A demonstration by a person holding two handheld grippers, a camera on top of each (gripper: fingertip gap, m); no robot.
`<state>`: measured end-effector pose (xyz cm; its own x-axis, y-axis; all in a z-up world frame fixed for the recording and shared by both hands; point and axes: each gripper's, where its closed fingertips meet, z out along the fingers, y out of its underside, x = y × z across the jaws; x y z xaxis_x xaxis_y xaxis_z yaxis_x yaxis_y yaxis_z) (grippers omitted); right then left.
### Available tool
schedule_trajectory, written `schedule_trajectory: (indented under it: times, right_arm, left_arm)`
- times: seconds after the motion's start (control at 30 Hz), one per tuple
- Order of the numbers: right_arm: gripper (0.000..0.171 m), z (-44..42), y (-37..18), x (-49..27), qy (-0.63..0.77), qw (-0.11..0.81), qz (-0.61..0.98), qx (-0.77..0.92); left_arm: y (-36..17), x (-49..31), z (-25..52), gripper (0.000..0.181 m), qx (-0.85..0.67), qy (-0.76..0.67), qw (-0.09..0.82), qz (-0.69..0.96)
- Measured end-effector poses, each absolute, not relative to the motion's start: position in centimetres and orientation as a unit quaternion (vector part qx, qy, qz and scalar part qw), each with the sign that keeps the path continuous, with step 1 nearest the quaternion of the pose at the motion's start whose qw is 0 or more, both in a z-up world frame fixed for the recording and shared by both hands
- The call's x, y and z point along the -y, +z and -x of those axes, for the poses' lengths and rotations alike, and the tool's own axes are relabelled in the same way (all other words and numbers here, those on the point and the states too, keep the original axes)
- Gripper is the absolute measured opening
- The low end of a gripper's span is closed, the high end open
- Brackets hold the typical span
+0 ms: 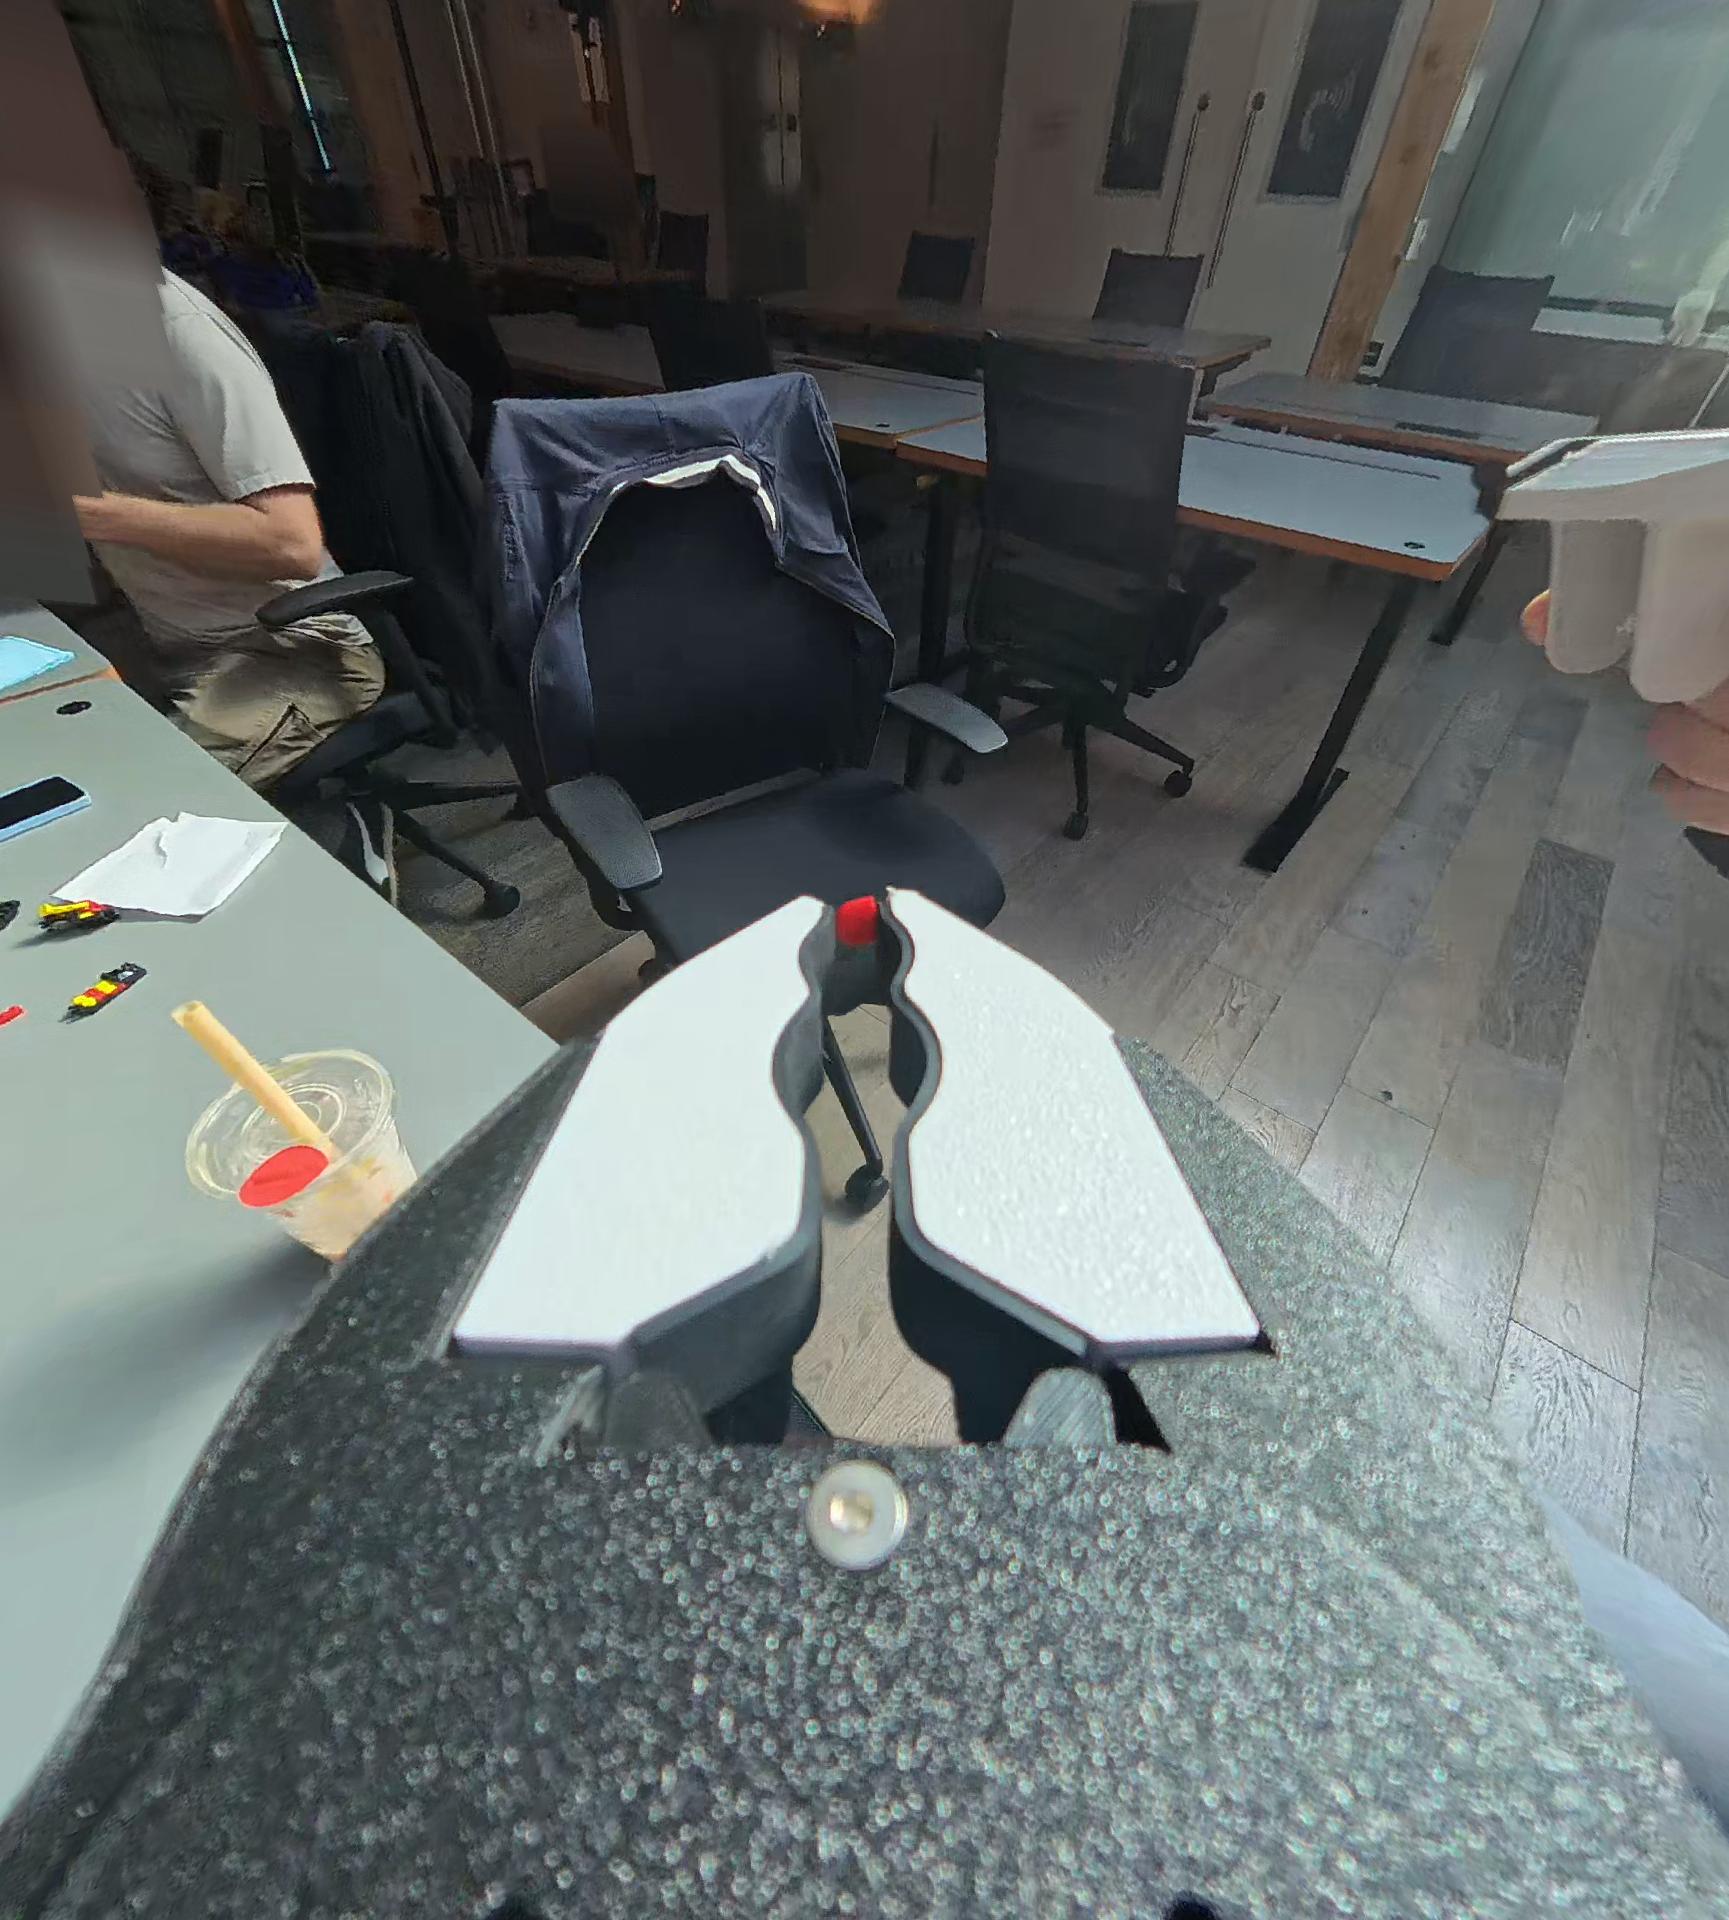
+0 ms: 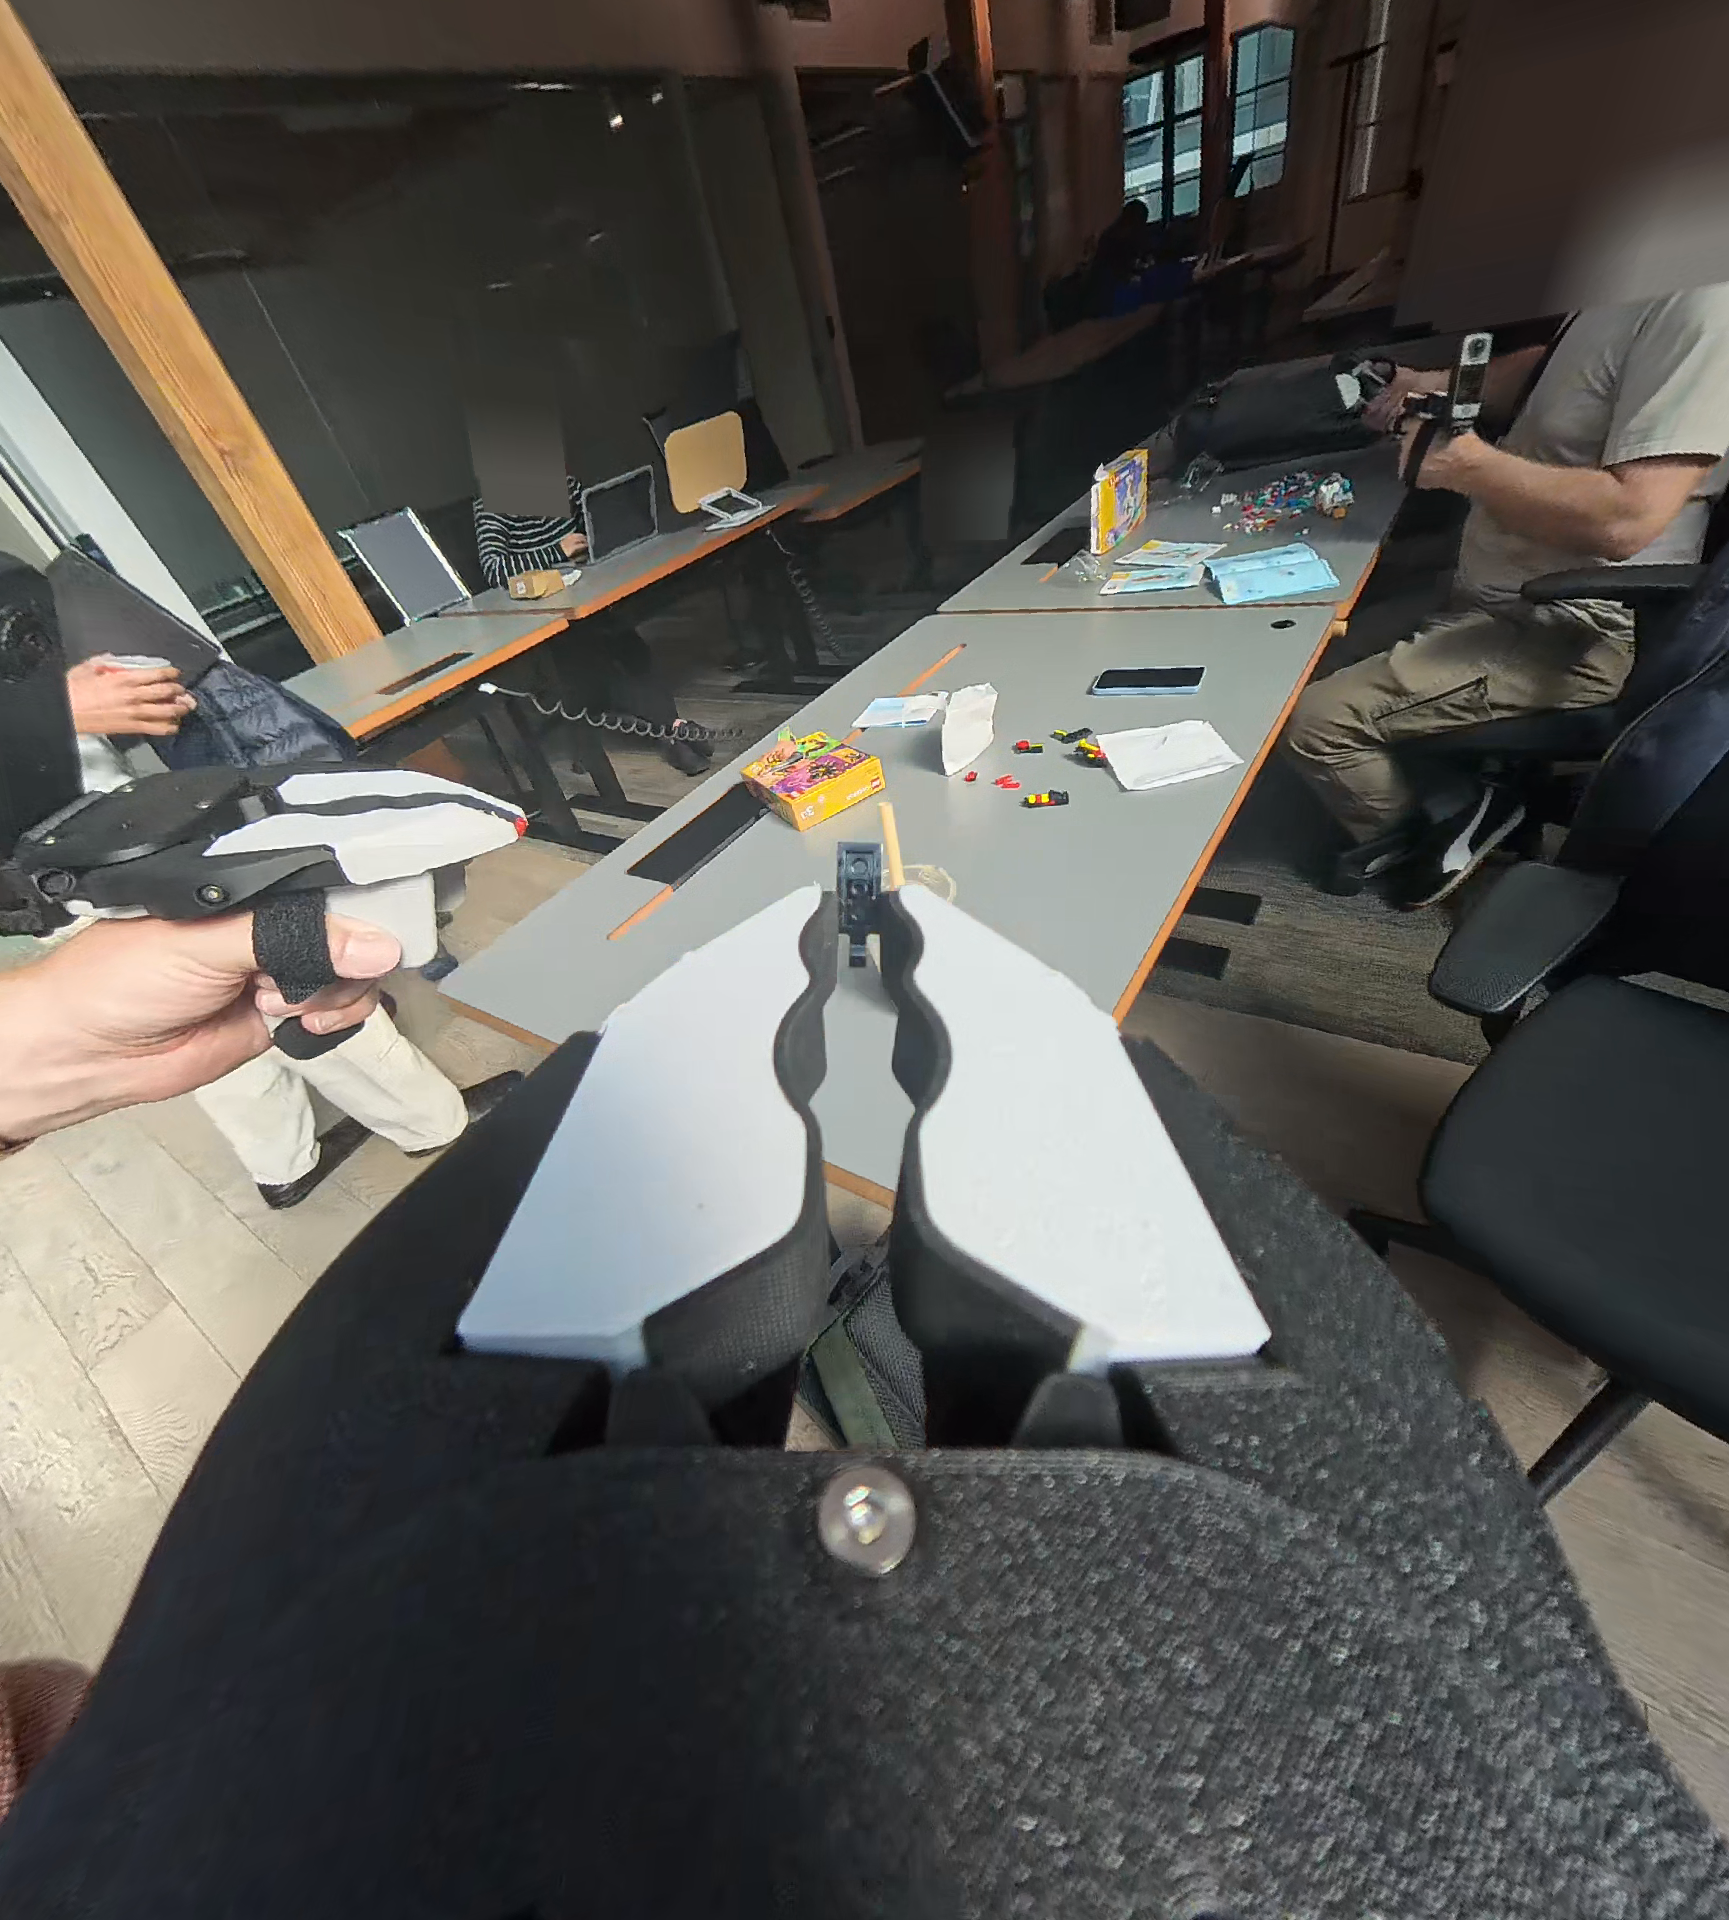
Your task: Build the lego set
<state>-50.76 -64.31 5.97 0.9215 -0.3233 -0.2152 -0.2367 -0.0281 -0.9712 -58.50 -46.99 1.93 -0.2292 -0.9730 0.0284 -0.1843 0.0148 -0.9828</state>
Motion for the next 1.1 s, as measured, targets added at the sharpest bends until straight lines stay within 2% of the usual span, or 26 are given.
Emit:
schedule_trajectory:
  times: [0.2,0.4,0.67,0.77,0.93,1.1]
  right_arm:
    - [0.008,35.8,4.1,60.6,-0.044,0.649,0.745,-0.147]
    - [0.008,23.8,3.2,51.9,0.034,0.661,0.748,-0.051]
    - [0.008,17.7,4.3,36.3,0.126,0.67,0.726,0.088]
    - [0.008,16.8,2.9,30.7,0.172,0.645,0.731,0.141]
    - [0.007,12.6,0.1,20.5,0.233,0.6,0.74,0.192]
    - [0.007,9.8,-4.0,9.7,0.281,0.593,0.709,0.257]
  left_arm:
    - [0.1,46.0,43.1,0.007,-0.53,-0.56,0.419,0.48]
    - [1.9,42.7,29.9,0.007,-0.502,-0.559,0.46,0.473]
    - [4.9,34.2,26.3,0.007,-0.417,-0.439,0.557,0.568]
    - [3.0,30.7,25.7,0.007,-0.367,-0.372,0.556,0.647]
    - [0.6,26.2,22.5,0.007,-0.294,-0.339,0.576,0.684]
    - [-5.0,19.2,17.2,0.007,-0.245,-0.3,0.603,0.697]
